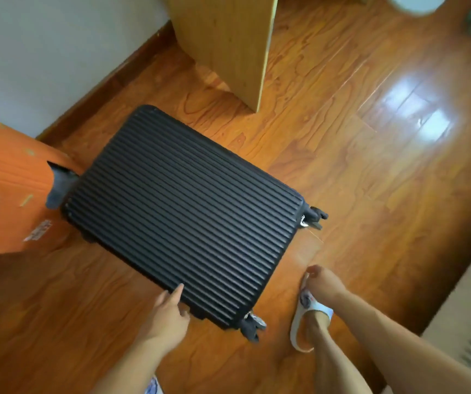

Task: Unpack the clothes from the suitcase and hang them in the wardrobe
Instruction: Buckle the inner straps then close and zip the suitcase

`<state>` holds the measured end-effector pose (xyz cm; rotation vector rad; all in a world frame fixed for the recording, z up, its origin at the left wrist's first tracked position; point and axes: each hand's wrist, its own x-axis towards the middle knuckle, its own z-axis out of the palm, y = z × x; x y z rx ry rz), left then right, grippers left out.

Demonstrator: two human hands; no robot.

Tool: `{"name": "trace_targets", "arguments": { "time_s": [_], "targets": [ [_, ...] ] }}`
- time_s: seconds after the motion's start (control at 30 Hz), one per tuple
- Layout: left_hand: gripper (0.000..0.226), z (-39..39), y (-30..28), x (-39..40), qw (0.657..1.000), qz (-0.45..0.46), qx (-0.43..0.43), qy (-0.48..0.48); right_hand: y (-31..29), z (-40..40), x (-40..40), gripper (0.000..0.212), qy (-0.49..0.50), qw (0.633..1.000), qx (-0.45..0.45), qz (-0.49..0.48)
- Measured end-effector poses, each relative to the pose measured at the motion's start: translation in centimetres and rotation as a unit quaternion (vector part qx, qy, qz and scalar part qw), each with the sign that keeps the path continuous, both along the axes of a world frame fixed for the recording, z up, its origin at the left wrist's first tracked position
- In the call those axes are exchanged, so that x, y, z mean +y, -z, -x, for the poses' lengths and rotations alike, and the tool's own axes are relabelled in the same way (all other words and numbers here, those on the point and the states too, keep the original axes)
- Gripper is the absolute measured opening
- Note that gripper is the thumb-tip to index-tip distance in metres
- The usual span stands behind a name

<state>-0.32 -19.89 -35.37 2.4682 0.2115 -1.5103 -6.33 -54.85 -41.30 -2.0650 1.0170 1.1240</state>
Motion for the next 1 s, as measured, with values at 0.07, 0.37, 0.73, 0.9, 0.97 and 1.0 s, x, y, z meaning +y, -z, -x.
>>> {"name": "trace_targets", "arguments": {
  "time_s": [0.07,0.37,0.73,0.9,0.97,1.0],
  "targets": [
    [0.070,0.7,0.7,1.8,0.996,0.020,-0.036,0.078,-0.2,3.3,2.0,0.022,0.106,0.993,-0.031,0.039],
    [0.121,3.1,8.6,5.5,0.777,0.065,-0.255,0.572,4.9,16.3,19.3,0.026,0.655,0.747,-0.079,-0.078],
    [0.111,-2.7,17.9,-9.2,0.562,0.142,-0.476,0.662,26.0,15.3,20.5,0.031,0.738,0.629,-0.202,-0.133],
    [0.120,-3.5,19.1,-15.3,0.547,0.138,-0.511,0.648,27.4,14.0,20.4,0.026,0.694,0.657,-0.259,-0.140],
    [0.117,-3.8,18.6,-14.7,0.546,0.154,-0.499,0.655,26.7,14.0,21.5,0.024,0.672,0.682,-0.254,-0.139],
    [0.114,-3.9,18.1,-14.4,0.547,0.168,-0.489,0.658,26.2,13.6,21.9,0.021,0.661,0.689,-0.265,-0.131]
  ]
}}
